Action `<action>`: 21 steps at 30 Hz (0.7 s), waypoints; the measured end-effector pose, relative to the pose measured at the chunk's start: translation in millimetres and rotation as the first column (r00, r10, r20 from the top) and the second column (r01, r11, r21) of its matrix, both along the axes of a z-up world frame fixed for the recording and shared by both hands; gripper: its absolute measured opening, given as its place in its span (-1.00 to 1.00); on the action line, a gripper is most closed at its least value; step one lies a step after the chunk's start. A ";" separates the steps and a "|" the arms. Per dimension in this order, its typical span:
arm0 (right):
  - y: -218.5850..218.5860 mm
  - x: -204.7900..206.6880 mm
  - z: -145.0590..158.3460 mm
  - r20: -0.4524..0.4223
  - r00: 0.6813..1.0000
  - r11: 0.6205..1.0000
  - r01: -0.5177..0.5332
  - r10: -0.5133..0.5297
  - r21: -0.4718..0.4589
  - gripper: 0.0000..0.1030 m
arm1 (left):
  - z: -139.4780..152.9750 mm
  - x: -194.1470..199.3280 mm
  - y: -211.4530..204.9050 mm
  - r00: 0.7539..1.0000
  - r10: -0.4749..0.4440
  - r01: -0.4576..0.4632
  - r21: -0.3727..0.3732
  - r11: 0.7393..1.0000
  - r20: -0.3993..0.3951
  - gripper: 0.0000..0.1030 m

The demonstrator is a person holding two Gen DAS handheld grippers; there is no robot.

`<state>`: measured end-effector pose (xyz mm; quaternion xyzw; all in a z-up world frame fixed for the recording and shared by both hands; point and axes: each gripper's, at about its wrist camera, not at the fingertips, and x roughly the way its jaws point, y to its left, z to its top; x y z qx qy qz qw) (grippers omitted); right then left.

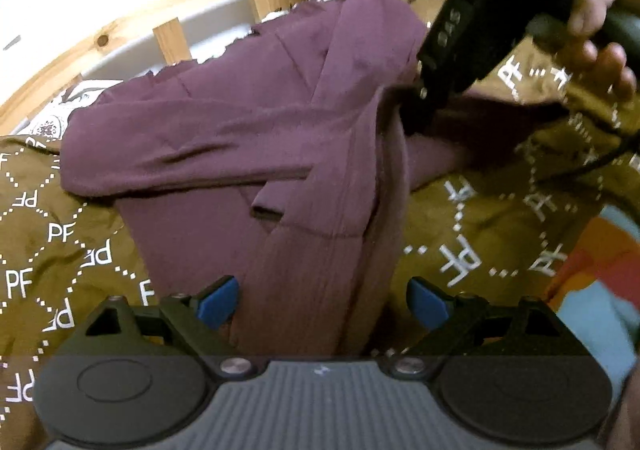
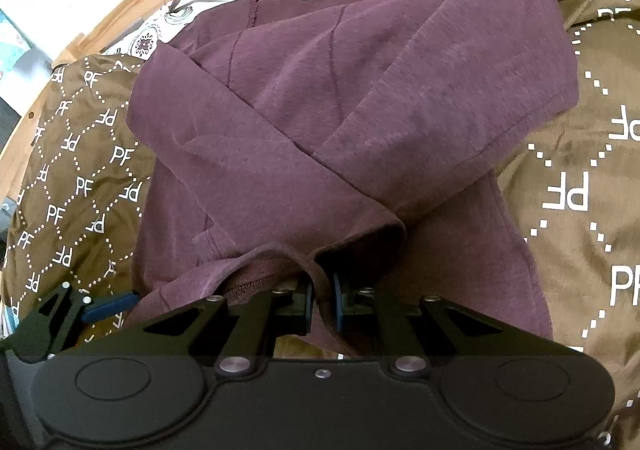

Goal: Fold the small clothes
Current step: 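Hold the hem with the right tool while the left tool reaches beside it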

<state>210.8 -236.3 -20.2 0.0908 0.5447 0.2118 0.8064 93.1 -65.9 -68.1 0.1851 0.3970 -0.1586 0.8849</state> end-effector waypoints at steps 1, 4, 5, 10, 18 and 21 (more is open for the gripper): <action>-0.4 0.2 -0.2 -0.001 1.000 1.000 0.000 0.000 0.001 -0.79 | -0.6 -0.3 0.8 1.000 0.002 -0.002 0.011 1.000 -0.001 0.76; -0.5 0.2 -0.3 0.000 1.000 1.000 -0.001 0.001 0.003 -0.79 | -2.0 -0.6 0.3 1.000 0.025 -0.025 0.050 0.998 0.002 0.65; -1.0 0.2 -0.3 0.000 1.000 1.000 -0.001 0.001 0.004 -0.79 | -2.2 -0.8 0.4 0.999 0.039 -0.039 0.068 0.997 0.003 0.57; -4.0 -0.7 -0.5 -0.001 1.000 1.000 0.006 -0.006 0.013 -0.78 | 7.3 -2.0 10.3 0.995 0.096 -0.099 0.111 0.989 0.032 0.38; -8.3 -3.4 1.5 0.007 1.000 0.999 0.016 -0.016 0.029 -0.78 | 32.9 -2.0 25.0 0.985 0.150 -0.156 0.062 0.986 0.089 0.07; -9.6 -4.4 2.7 0.012 1.000 0.999 0.014 -0.015 0.029 -0.78 | 30.3 -4.4 21.8 0.988 0.133 -0.137 0.062 0.989 0.075 -0.21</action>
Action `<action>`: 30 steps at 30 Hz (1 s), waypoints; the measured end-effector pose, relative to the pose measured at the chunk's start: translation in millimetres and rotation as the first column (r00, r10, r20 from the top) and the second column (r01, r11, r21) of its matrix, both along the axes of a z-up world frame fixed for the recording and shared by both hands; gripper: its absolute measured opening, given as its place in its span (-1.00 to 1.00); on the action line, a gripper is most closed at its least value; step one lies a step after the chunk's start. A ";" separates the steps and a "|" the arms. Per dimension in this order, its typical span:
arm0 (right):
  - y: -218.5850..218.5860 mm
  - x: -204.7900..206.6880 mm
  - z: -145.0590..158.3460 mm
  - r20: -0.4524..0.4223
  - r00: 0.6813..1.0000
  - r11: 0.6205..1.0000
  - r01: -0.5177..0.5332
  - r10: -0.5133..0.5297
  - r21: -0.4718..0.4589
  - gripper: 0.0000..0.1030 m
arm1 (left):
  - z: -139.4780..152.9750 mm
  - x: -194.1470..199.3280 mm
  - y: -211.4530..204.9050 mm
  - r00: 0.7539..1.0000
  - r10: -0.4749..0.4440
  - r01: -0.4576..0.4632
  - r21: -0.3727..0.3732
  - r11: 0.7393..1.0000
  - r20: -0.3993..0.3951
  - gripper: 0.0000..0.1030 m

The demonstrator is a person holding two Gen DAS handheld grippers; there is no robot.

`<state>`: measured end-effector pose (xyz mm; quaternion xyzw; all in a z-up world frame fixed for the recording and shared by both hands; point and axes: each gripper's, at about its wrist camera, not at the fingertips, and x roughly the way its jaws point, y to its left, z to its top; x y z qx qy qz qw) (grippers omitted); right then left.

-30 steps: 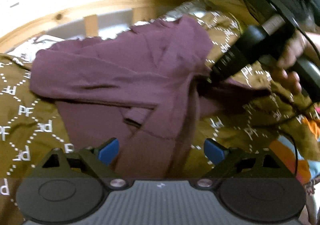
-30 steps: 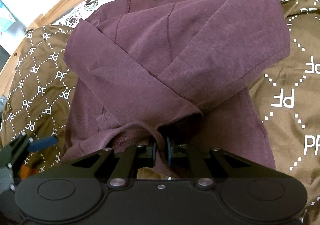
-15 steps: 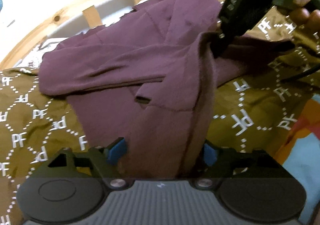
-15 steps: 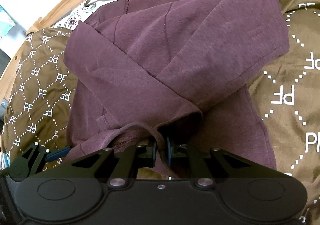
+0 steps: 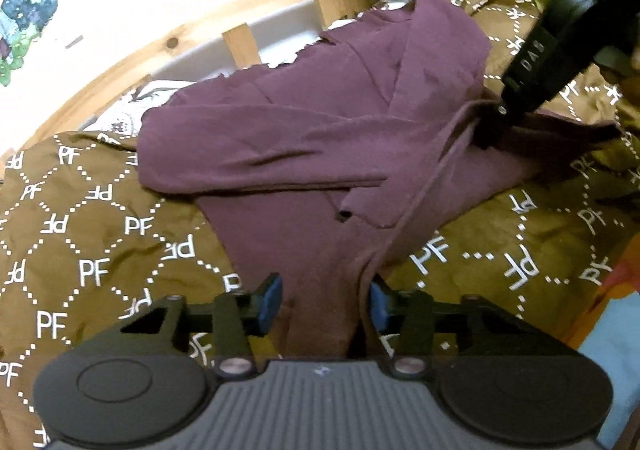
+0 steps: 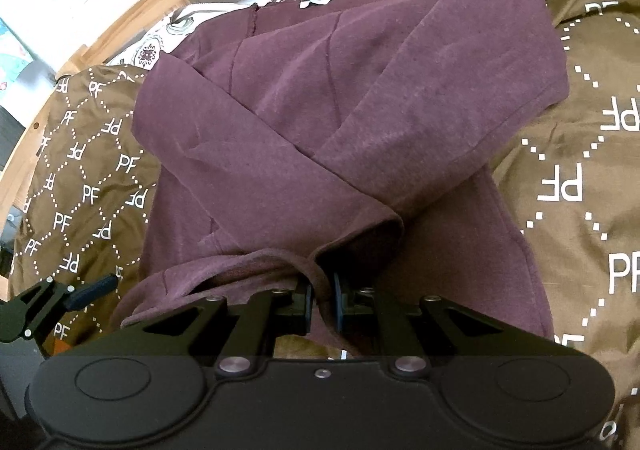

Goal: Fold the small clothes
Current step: 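Hold the hem with the right tool while the left tool reaches beside it, then close the left tool on the hem next to the right tool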

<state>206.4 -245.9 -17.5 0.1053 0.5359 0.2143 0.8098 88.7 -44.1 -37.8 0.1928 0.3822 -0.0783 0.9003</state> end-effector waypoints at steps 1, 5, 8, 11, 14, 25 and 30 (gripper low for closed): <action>-0.1 -0.3 -0.1 0.000 1.000 1.000 0.001 -0.001 0.001 -0.78 | -0.8 -1.3 -1.5 1.000 -0.009 0.009 0.002 1.000 0.004 -0.28; -0.3 -1.8 -0.4 0.003 1.000 1.000 0.013 -0.013 0.003 -0.78 | 1.5 -7.5 -6.6 0.998 -0.036 0.035 0.015 0.999 0.060 -0.30; -1.9 -2.7 -0.9 0.002 1.000 1.000 0.025 -0.025 0.008 -0.78 | 0.8 -8.6 -9.2 0.996 -0.055 0.053 0.027 0.998 0.074 -0.33; -3.3 -3.6 -0.8 0.005 1.000 1.000 0.026 -0.026 0.009 -0.78 | -1.6 -9.0 -11.4 0.994 -0.074 0.072 0.032 0.997 0.077 -0.34; -1.9 -4.7 -0.4 0.013 1.000 1.000 0.019 -0.019 0.003 -0.78 | -3.9 -11.2 -15.1 0.991 -0.097 0.092 0.054 0.994 0.093 -0.34; 3.0 -23.0 0.8 0.107 0.990 0.993 -0.081 0.091 -0.087 -0.50 | 0.6 -1.0 -0.3 0.997 -0.008 0.010 -0.026 1.000 0.071 -0.94; 9.8 -58.6 -4.2 0.263 0.938 0.947 -0.146 0.224 -0.286 -0.20 | 10.8 0.7 8.4 0.993 0.040 -0.031 -0.081 0.996 0.110 -0.95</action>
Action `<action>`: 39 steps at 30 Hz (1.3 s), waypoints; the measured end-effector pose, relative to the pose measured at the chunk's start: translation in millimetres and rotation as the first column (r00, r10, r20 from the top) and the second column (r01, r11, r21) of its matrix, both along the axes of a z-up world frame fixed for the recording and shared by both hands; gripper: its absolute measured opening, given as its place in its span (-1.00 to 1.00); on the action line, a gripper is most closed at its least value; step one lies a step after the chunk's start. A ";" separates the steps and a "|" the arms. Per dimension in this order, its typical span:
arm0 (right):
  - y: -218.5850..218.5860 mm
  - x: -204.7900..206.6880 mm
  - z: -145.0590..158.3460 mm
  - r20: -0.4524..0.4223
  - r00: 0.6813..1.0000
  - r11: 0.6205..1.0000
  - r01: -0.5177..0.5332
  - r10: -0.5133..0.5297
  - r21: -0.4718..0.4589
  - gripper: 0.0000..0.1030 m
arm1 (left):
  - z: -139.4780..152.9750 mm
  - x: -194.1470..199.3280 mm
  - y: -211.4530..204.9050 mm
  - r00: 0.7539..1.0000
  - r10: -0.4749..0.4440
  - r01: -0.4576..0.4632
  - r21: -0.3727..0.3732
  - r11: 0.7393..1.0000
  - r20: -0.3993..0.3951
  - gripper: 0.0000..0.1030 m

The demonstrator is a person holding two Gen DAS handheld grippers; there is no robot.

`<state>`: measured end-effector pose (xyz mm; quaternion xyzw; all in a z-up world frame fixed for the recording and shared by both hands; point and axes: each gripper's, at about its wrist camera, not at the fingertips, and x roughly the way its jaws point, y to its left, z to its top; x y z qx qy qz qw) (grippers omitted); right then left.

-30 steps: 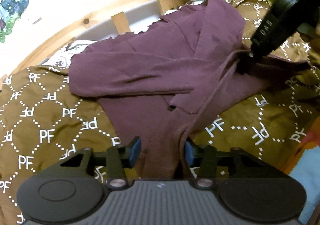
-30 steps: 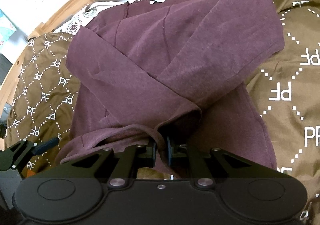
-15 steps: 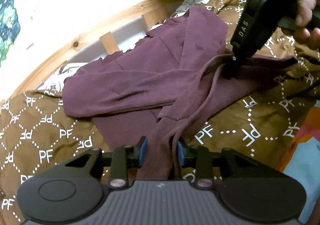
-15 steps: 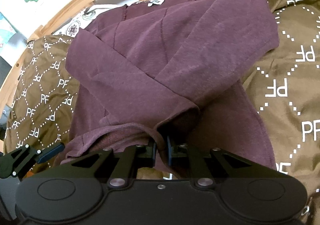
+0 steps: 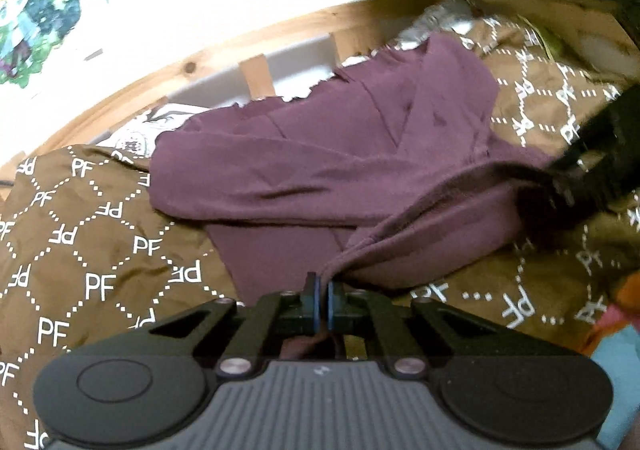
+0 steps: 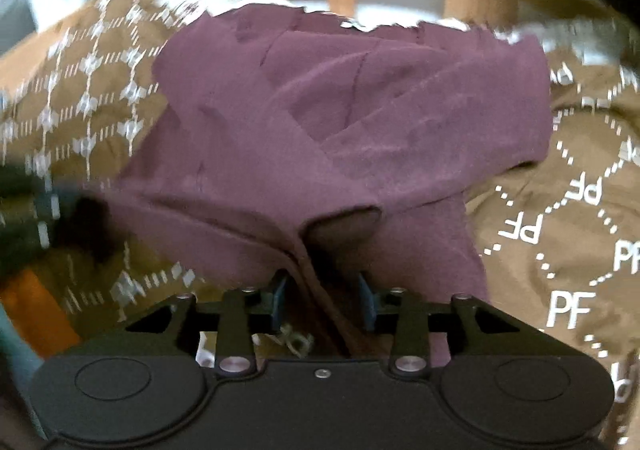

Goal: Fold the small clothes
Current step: 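Close the left tool on the hem next to the right tool, then lift the hem with both tools off the bedspread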

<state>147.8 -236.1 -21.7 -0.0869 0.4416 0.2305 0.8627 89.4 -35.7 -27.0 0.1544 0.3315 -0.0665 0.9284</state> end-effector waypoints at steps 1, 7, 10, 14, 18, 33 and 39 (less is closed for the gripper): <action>0.8 -7.0 -3.2 0.019 1.000 1.000 -0.015 0.015 -0.026 -0.16 | 1.7 0.3 1.3 1.000 0.006 -0.006 -0.009 1.000 0.005 -0.95; -4.0 -50.1 -28.6 0.101 0.994 0.988 -0.034 0.050 -0.154 0.05 | 10.6 -0.8 5.2 0.999 0.027 -0.026 -0.033 0.999 0.040 -0.95; -13.1 -66.7 -37.4 0.157 0.987 0.977 0.006 0.028 -0.215 -0.02 | 16.2 -4.3 4.4 0.998 0.029 -0.027 -0.038 0.999 0.060 -0.95; -29.0 -77.6 -41.9 0.232 0.972 0.967 0.099 -0.043 -0.234 -0.54 | 25.1 -12.4 2.8 0.995 0.030 -0.028 -0.030 0.999 0.094 -0.95; -43.8 -87.8 -30.7 0.316 0.943 0.976 0.160 -0.106 -0.151 -0.89 | 35.8 -32.8 -1.0 0.988 0.052 -0.048 -0.026 0.999 0.144 -0.96; -72.2 -170.5 50.1 0.421 0.907 0.999 0.028 -0.017 -0.019 -0.92 | 76.2 -138.0 4.2 0.980 0.097 -0.079 -0.113 0.991 0.171 -0.97; -93.8 -216.4 82.2 0.412 0.910 0.999 -0.034 0.037 -0.016 -0.92 | 88.5 -179.4 -2.6 0.993 0.035 -0.022 -0.114 0.993 0.115 -0.97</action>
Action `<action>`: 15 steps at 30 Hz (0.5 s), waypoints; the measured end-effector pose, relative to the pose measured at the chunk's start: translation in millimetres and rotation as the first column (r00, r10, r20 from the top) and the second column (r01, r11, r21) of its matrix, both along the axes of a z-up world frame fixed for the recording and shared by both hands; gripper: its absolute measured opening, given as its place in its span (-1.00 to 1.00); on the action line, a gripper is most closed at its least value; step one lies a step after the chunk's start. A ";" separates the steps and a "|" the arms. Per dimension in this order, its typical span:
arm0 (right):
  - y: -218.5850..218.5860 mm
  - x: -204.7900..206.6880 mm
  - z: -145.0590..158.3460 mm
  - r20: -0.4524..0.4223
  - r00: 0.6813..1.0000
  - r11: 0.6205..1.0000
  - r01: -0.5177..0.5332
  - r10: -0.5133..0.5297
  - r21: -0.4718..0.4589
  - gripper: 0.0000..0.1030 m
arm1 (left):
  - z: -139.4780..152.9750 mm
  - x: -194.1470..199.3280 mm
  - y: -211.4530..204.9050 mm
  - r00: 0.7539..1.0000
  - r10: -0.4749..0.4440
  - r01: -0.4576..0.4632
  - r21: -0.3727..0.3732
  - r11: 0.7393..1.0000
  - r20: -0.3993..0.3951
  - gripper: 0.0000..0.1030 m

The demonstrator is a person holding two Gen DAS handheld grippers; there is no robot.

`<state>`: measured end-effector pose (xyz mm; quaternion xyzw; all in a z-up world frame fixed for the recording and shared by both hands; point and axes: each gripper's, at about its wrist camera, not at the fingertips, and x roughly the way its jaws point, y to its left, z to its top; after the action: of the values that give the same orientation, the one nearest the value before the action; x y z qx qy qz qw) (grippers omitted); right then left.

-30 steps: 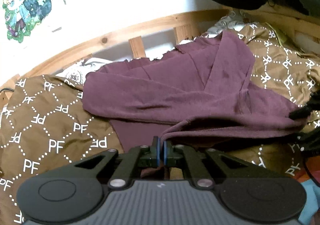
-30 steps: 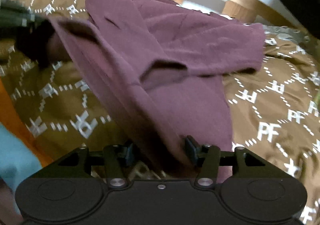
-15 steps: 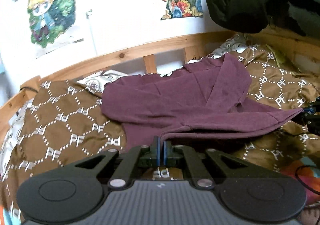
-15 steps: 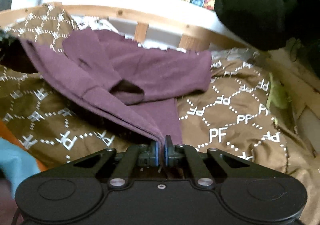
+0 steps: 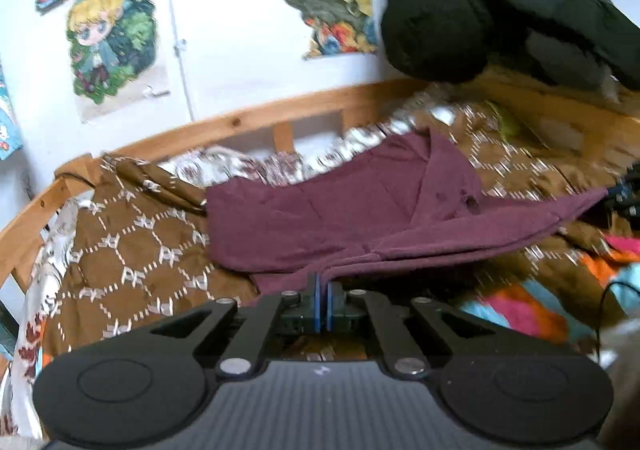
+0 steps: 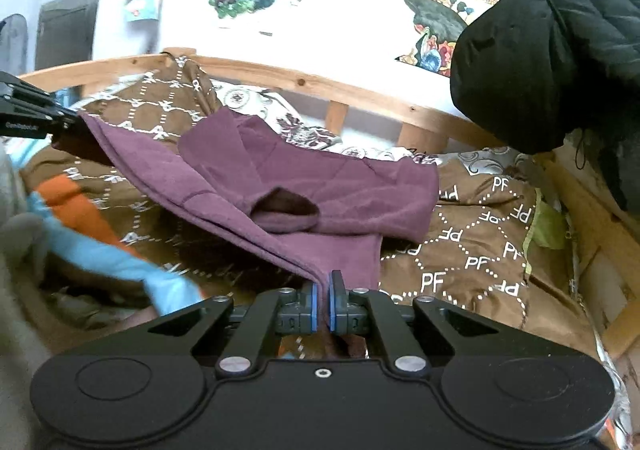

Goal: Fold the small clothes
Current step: 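Lift the hem with both tools off the bedspread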

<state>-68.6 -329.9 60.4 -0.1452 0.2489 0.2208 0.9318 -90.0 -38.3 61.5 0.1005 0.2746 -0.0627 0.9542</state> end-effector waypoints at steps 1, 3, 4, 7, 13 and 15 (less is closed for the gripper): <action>-3.7 -7.7 3.9 -0.006 1.000 1.000 -0.011 0.011 -0.003 -0.92 | -0.8 -5.2 -0.6 1.000 -0.008 0.007 -0.007 1.000 -0.024 -0.97; -8.6 -18.6 8.4 -0.015 1.000 1.000 -0.026 0.026 -0.012 -0.92 | -5.0 -12.6 -0.7 0.997 -0.025 0.023 -0.024 0.999 -0.076 -0.97; -10.8 -23.1 9.8 -0.022 0.999 0.999 -0.031 0.031 -0.014 -0.92 | -7.1 -14.2 -0.2 0.995 -0.029 0.027 -0.029 0.999 -0.093 -0.97; -12.9 -28.4 7.0 -0.040 0.999 0.999 -0.034 0.033 -0.023 -0.92 | -10.7 -11.6 -0.7 0.993 -0.029 0.026 -0.030 0.999 -0.115 -0.97; -5.0 -3.6 9.4 -0.028 1.000 1.000 -0.015 0.014 -0.024 -0.92 | 0.8 19.5 5.8 0.995 -0.027 0.025 -0.015 1.000 -0.098 -0.96; 0.6 14.5 15.5 -0.009 1.000 0.999 -0.018 0.017 -0.045 -0.92 | 7.7 38.7 8.3 0.996 -0.021 0.021 -0.002 1.000 -0.086 -0.96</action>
<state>-54.1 -329.3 75.9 -0.1674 0.2565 0.2239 0.9252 -51.3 -30.0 69.3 0.1003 0.3143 -0.0772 0.9409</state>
